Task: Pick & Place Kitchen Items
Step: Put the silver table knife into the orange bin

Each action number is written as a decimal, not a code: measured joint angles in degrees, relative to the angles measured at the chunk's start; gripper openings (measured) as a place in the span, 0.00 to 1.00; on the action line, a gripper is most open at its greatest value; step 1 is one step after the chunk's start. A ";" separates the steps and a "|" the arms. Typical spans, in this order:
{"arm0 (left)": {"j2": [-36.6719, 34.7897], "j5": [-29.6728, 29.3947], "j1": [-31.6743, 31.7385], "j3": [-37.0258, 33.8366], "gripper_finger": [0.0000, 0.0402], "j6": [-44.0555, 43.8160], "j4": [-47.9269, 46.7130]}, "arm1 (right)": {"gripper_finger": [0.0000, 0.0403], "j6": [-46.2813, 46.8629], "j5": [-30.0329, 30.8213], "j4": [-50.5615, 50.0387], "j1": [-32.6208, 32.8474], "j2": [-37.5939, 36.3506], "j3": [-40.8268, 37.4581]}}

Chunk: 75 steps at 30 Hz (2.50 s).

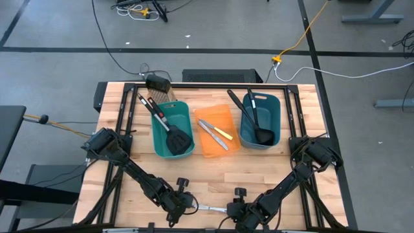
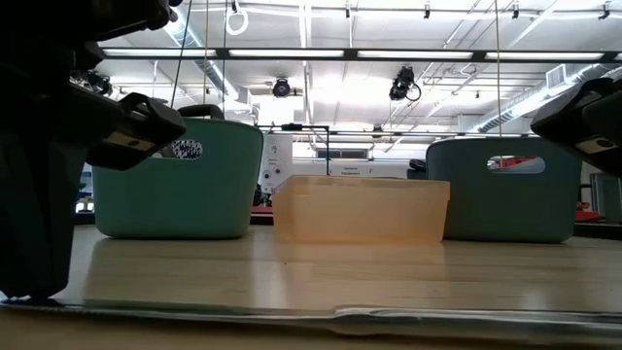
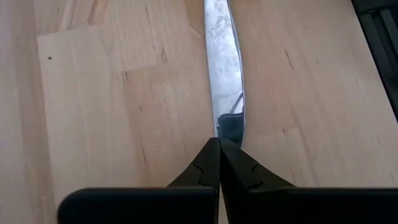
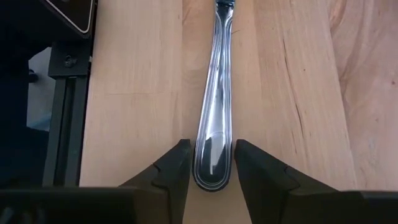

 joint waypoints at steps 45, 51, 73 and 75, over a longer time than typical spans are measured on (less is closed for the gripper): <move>-3.16 -9.01 -0.50 -0.35 0.01 2.58 -3.46 | 0.22 -1.36 -3.86 -11.99 -3.28 -6.06 -0.22; -4.84 -15.04 -2.56 -0.22 0.02 0.92 -5.83 | 0.22 0.23 0.63 -17.10 -2.17 -9.43 -0.17; -6.14 -37.21 -10.86 -0.15 0.01 3.56 0.23 | 0.22 2.90 29.10 -18.18 -2.54 -30.90 -9.99; -6.14 -36.82 -10.33 -0.13 0.01 9.04 2.63 | 0.22 -6.12 26.02 -8.05 -5.31 -34.66 -14.53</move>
